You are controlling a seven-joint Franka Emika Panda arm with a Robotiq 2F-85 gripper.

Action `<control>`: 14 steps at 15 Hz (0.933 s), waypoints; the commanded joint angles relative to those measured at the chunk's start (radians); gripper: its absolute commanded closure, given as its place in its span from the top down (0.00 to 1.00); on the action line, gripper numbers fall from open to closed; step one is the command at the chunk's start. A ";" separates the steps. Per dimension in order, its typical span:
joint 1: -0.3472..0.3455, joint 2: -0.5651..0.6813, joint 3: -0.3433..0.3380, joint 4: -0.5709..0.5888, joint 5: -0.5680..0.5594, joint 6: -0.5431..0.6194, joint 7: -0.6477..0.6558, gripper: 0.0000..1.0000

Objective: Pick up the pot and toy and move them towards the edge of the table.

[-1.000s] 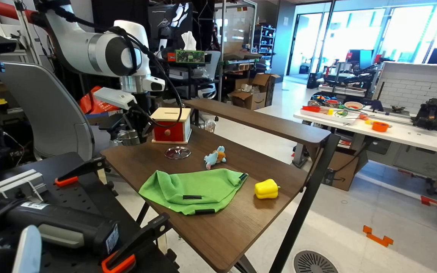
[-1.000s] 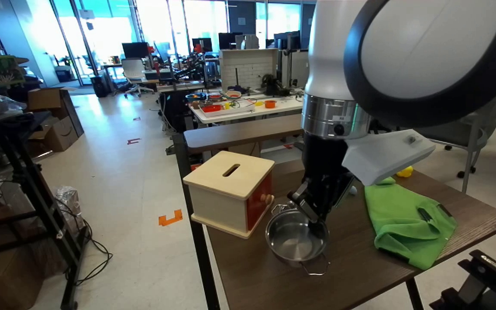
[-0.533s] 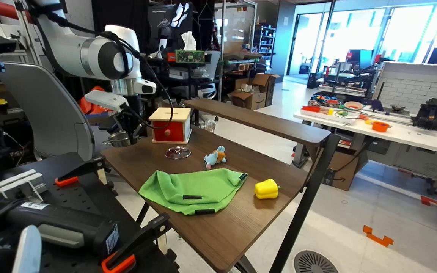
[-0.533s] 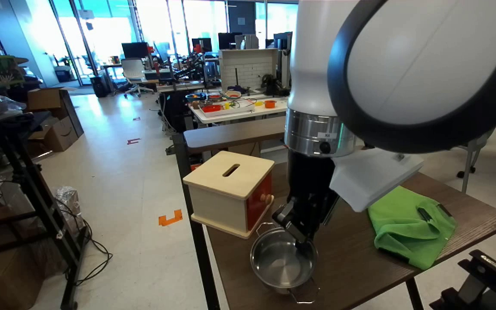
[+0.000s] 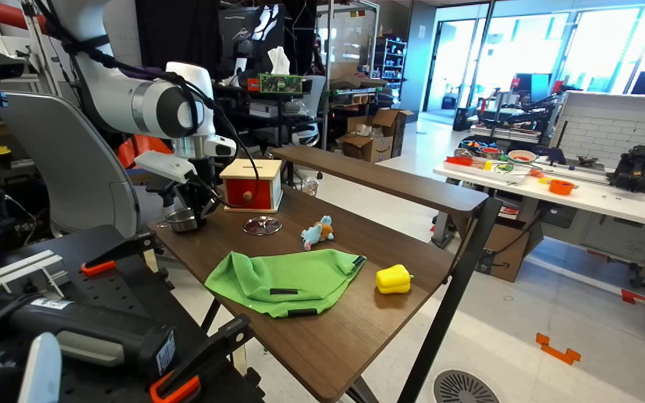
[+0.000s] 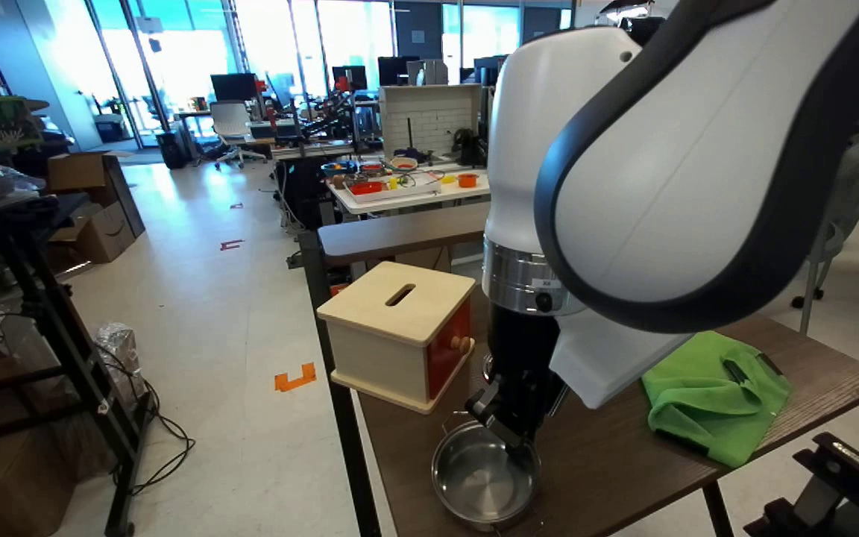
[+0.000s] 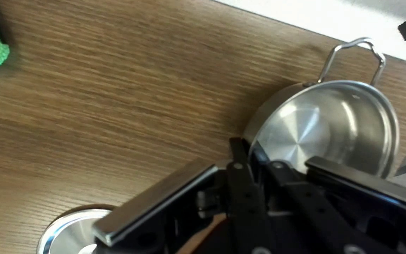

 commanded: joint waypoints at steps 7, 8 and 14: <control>0.054 0.037 -0.055 0.071 0.001 -0.033 0.024 0.60; 0.054 0.021 -0.054 0.059 0.004 -0.051 0.028 0.67; 0.065 -0.182 -0.069 -0.075 0.004 -0.121 0.115 1.00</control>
